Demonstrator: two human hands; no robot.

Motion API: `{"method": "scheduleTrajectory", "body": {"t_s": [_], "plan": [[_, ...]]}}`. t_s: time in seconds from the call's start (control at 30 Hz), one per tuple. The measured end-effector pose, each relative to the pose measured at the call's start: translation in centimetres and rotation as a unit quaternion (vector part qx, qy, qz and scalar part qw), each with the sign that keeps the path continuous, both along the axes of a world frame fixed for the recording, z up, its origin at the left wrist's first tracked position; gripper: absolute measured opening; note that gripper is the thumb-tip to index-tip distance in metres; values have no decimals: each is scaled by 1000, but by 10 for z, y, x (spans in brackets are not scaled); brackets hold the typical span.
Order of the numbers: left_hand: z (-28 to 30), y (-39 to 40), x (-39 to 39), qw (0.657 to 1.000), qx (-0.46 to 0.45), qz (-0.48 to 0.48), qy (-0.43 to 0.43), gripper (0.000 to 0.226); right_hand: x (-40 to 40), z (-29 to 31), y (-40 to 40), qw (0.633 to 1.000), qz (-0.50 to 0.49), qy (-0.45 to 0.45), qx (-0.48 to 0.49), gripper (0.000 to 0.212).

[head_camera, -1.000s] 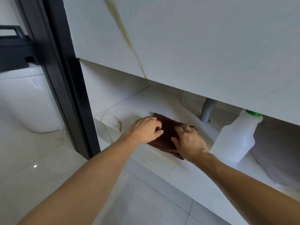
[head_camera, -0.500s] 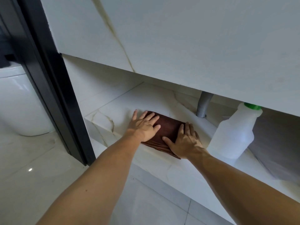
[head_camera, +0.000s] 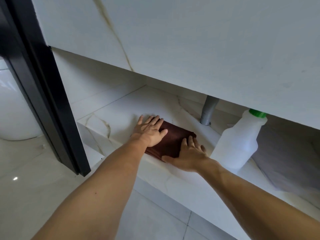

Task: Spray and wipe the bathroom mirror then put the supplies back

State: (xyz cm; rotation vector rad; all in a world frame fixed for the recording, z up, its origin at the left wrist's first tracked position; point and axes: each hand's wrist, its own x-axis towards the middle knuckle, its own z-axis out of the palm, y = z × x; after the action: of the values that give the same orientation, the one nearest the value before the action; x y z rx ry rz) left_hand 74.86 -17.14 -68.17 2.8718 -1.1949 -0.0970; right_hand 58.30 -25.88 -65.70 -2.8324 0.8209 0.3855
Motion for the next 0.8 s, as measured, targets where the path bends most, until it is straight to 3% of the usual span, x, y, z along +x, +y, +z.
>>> {"method": "scheduleTrajectory", "body": {"t_s": [0.1, 0.17, 0.27, 0.57, 0.8], "plan": [[-1, -6, -4, 1000, -8, 9, 7, 65, 14, 8, -7, 994, 5, -106, -9, 80], [-3, -7, -7, 1000, -21, 17, 11, 66, 23, 5, -9, 989, 8, -144, -30, 73], [-5, -6, -7, 999, -40, 13, 19, 67, 21, -16, -8, 993, 1, -100, -57, 82], [-3, -1, 4, 1000, -18, -10, 6, 63, 19, -28, -9, 990, -3, -96, -99, 88], [12, 25, 18, 997, 21, 63, -25, 71, 22, -18, -10, 993, -5, -65, -99, 88]]}}
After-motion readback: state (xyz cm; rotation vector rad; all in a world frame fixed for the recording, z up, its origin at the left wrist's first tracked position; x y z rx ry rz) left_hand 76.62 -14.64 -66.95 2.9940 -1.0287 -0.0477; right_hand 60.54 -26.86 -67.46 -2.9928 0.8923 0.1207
